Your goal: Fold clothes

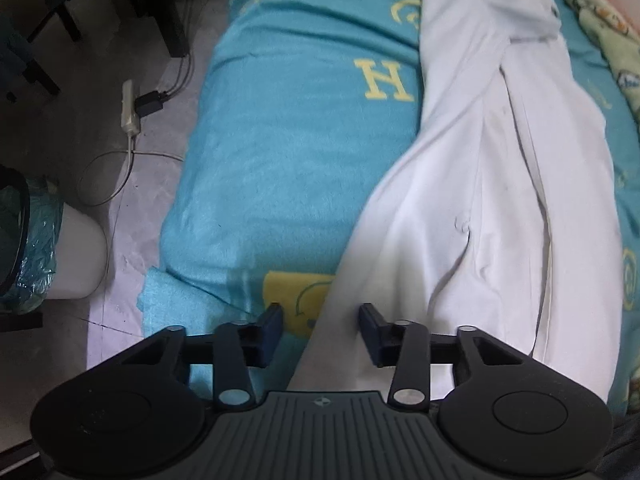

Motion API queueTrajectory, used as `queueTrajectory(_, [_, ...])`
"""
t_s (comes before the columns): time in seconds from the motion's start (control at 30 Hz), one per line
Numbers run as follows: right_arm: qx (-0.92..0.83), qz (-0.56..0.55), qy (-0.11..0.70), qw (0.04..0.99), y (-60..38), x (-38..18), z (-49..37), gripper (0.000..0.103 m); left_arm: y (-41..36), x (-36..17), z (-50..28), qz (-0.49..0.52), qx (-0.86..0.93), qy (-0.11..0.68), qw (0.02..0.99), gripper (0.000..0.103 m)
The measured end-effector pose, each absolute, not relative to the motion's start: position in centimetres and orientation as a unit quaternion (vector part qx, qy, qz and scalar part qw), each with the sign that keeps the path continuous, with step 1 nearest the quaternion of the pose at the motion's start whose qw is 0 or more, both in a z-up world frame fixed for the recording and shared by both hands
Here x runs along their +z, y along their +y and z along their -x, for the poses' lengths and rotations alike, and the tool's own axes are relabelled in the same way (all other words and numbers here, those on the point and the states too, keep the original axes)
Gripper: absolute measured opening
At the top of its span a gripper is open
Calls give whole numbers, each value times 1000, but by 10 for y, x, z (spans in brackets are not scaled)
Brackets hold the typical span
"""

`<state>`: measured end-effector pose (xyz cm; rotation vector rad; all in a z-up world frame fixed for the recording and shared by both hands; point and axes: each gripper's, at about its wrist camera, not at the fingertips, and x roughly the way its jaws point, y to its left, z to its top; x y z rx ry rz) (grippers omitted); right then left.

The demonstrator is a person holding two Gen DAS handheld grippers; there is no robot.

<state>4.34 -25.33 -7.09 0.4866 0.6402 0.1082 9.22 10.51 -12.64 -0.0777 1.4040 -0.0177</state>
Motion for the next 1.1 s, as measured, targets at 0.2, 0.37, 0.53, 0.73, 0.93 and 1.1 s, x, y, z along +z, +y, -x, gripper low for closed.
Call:
queueTrajectory(0.2, [55,-245,318,914,-255,-73,-47,71,65,-110,-75,-76,-61,612,785,8])
queueTrajectory(0.37, [62,-253,326,909,-256,-75,-46,71,29,-79,-34,-209,-80,530,818,4])
queueTrajectory(0.53, [65,-263,329,905,-256,-76,-45,71,-5,-49,3,-286,-92,453,839,3])
queueTrajectory(0.73, [70,-266,334,902,-256,-76,-44,71,-46,-41,29,-300,-143,433,838,2])
queueTrajectory(0.93, [67,-276,341,896,-261,-79,-43,71,-60,-48,29,-267,-172,454,832,1])
queueTrajectory(1.1, [66,-284,347,892,-262,-82,-45,71,-59,-54,24,-218,-180,474,834,1])
